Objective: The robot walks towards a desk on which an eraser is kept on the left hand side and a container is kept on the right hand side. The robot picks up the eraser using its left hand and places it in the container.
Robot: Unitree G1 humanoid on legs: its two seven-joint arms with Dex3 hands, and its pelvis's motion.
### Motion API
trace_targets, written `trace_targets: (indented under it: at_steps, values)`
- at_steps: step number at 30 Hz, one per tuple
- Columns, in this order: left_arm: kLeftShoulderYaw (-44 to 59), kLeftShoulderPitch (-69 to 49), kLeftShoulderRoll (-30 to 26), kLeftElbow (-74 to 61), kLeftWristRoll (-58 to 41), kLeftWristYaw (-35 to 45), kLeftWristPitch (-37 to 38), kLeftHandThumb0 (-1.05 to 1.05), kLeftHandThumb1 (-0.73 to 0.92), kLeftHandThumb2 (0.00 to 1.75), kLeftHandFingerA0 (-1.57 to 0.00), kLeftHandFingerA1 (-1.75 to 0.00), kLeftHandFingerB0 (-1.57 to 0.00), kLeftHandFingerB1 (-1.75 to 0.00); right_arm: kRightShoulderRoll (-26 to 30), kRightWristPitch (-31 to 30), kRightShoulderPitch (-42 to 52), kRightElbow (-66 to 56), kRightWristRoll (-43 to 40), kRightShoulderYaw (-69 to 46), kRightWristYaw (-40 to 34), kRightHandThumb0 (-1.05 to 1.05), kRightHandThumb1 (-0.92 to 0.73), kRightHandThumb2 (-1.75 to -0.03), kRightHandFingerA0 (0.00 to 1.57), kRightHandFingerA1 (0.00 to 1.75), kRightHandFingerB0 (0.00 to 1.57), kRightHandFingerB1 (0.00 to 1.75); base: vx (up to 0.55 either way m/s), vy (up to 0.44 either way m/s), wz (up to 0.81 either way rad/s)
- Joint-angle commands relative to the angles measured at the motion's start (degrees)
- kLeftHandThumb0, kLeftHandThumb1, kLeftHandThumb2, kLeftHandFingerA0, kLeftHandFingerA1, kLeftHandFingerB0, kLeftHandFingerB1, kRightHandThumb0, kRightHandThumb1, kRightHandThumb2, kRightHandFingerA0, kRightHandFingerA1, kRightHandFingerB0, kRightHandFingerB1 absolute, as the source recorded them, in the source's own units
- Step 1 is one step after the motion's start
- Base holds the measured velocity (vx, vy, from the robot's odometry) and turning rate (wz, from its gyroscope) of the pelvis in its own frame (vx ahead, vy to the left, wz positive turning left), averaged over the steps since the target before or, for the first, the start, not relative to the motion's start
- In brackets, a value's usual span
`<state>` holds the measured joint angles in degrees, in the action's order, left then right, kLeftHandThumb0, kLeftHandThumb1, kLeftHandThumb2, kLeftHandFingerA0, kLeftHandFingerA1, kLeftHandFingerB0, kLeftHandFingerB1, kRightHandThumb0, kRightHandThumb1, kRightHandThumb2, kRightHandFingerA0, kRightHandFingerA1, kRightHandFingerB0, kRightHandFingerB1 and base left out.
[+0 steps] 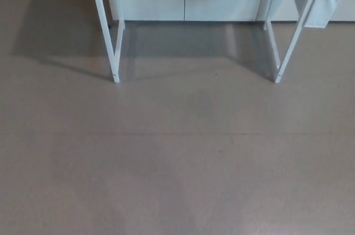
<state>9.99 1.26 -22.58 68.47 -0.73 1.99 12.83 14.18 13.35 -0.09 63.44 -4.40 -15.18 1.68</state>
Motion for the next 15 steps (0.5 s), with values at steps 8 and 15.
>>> trace_targets:
  at_steps: [8,15]
  values:
    - [-0.9,-0.6,-1.2,0.3,1.2,0.5,2.1,-0.18,0.51,0.58,-0.51,-0.45,-0.41,-0.39,0.2,2.5,1.8,-0.2,-0.6,-0.3,1.2,-0.18,-0.45,-0.56,0.58,0.49,0.47,0.48,0.32,-0.183,0.29]
    - [-0.6,-1.2,-1.4,0.3,0.8,1.3,2.6,-0.18,0.51,0.58,-0.51,-0.45,-0.41,-0.39,0.4,2.0,1.9,0.4,0.3,0.6,-0.3,-0.11,-0.49,-0.53,0.63,0.47,0.50,0.44,0.33,-0.177,0.09]
